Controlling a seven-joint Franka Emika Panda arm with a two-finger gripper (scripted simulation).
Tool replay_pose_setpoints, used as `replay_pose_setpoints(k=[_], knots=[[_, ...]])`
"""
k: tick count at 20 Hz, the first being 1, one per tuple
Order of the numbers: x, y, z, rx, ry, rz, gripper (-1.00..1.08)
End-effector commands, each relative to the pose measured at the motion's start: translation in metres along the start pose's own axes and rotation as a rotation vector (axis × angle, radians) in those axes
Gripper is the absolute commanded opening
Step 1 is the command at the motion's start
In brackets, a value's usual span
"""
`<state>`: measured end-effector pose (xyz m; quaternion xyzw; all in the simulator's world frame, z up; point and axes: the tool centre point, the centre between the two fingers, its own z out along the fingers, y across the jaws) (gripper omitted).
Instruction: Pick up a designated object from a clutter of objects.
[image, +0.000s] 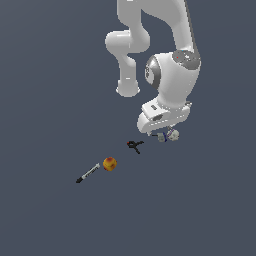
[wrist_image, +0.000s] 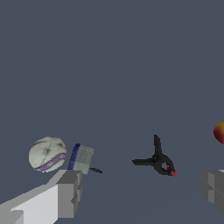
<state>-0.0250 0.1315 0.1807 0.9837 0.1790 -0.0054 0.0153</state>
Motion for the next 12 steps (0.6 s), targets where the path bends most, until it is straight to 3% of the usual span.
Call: replay_pose_setpoints(k=[1,7,12], knots=[[-0.003,-0.032,0.022,0.0,0.004,-0.072,1.0],[-0.015,-0.092,0.062,0.009,0.013,-0.208,1.0],[-0.027,-0.123,0.081,0.019,0.018,-0.28,1.0]])
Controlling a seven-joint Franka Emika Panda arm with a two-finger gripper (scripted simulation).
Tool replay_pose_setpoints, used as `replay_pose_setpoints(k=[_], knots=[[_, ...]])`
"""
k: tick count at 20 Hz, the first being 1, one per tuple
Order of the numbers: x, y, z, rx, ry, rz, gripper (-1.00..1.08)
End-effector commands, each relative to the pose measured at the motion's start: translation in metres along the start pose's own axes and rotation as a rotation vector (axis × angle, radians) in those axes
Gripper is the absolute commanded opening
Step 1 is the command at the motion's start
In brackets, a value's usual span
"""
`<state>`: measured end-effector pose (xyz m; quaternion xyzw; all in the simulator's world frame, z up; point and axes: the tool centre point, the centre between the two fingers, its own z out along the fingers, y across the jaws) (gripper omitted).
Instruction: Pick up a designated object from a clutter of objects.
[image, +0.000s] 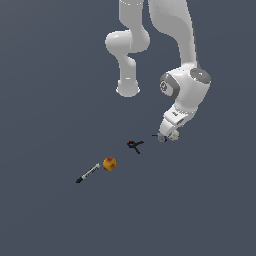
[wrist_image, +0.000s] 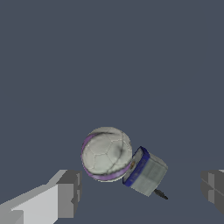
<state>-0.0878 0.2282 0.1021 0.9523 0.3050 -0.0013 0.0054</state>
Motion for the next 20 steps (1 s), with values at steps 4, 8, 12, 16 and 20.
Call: replay_pose_setpoints(k=[4,8,12,16,20], knots=[[-0.003,-0.023,0.013,0.008,0.005,-0.05,1.0],[-0.003,-0.025,0.014,0.009,0.005,-0.053,1.0],[-0.004,-0.025,0.019,0.009,0.005,-0.053,1.0],[-0.004,-0.026,0.033,0.009,0.005,-0.055,1.0],[-0.004,-0.026,0.052,0.01,0.005,-0.056,1.0]])
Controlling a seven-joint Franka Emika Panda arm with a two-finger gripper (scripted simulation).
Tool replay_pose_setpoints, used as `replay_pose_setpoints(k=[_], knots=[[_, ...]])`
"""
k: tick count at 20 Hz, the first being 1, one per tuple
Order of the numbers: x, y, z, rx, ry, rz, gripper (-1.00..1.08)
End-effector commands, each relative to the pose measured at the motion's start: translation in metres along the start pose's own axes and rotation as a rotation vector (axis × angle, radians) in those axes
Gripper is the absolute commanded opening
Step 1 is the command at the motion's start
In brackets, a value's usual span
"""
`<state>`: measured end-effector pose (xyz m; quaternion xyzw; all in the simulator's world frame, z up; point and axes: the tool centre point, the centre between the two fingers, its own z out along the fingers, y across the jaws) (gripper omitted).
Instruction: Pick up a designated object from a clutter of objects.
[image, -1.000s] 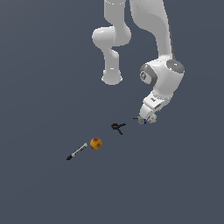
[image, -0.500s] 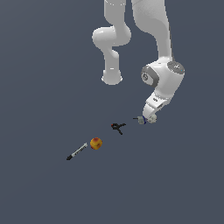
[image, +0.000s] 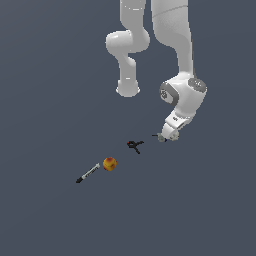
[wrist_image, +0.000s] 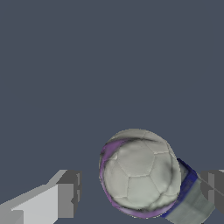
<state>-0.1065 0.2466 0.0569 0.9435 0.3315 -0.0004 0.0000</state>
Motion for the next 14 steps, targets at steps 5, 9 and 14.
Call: replay_pose_setpoints(k=[5,9,14], knots=[[0.0,-0.0006,0.0192,0.0,0.001,-0.002,1.0],[0.0,-0.0006,0.0203,0.0,0.001,-0.002,-1.0],[0.0,-0.0006,0.0203,0.0,0.001,-0.002,-1.0]])
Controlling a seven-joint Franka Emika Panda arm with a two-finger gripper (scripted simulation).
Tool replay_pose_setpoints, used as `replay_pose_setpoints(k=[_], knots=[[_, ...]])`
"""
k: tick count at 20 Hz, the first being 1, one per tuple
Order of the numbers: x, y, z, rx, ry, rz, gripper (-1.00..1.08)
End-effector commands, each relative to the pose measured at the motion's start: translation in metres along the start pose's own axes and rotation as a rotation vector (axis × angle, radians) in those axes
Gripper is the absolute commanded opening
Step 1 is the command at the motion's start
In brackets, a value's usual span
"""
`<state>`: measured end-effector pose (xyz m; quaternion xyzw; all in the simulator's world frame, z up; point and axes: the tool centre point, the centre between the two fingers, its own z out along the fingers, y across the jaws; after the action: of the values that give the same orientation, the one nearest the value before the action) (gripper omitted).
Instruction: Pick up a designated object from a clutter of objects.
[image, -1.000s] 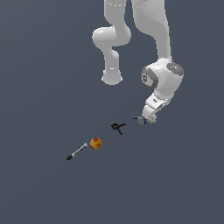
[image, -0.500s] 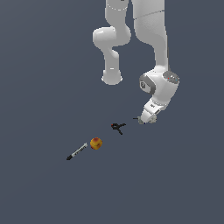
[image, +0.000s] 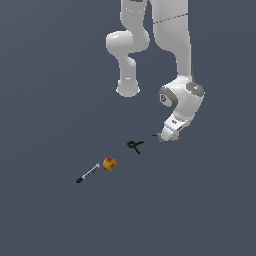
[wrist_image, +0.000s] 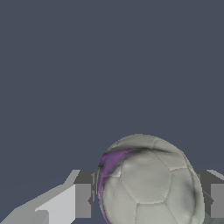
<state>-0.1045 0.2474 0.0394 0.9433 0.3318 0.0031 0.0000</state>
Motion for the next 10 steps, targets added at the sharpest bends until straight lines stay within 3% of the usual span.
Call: replay_pose_setpoints(k=[1,10], knots=[[-0.002,-0.001,0.003,0.002,-0.006,-0.001,-1.0],[0.002,0.003,-0.009,0.0,0.0,0.0,-1.0]])
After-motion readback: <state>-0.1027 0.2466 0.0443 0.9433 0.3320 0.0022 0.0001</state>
